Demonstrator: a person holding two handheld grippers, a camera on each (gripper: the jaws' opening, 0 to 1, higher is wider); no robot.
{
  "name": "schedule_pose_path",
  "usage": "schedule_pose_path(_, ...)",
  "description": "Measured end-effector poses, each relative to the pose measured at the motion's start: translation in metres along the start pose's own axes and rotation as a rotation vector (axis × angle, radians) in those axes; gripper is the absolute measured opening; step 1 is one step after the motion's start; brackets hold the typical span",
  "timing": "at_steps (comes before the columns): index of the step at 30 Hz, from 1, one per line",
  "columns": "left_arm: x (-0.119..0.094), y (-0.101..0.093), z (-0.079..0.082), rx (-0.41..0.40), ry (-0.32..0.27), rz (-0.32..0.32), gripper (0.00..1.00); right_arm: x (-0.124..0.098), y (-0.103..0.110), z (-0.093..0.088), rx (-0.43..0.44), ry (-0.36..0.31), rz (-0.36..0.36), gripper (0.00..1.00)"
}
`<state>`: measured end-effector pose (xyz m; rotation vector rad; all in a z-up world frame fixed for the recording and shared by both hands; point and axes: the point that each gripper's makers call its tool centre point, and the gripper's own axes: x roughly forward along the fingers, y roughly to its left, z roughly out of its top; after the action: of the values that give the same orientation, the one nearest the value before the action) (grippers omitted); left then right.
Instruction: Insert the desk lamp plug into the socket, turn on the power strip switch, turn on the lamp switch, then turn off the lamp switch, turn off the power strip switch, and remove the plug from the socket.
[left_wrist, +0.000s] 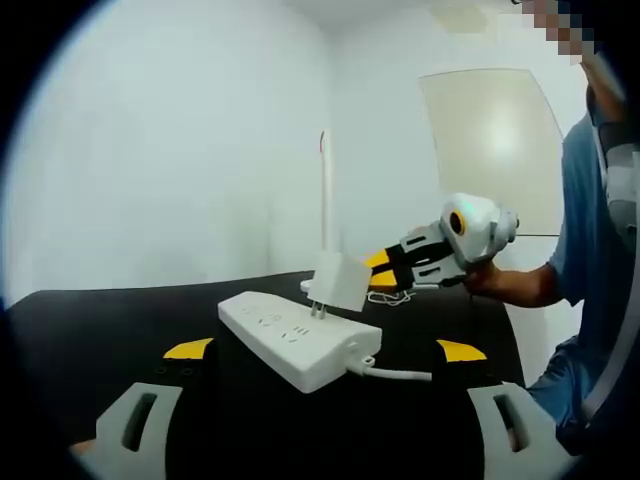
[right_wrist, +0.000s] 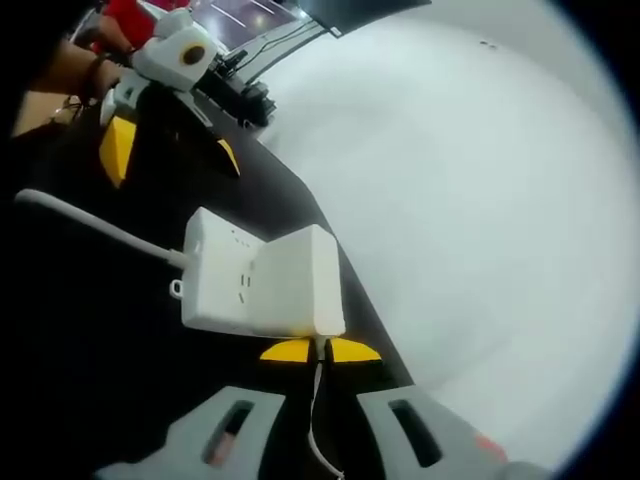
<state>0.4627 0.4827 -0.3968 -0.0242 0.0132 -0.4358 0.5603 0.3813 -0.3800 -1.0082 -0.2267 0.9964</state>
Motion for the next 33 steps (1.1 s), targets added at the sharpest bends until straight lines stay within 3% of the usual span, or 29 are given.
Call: schedule_pose_path(33, 0.0004, -0.0015, -0.0007, 0.002, 0.008, -0.001, 0.84, -0.0081, 0.0065, -0.0069, 0.015, 0.008, 0.01, 0.06)
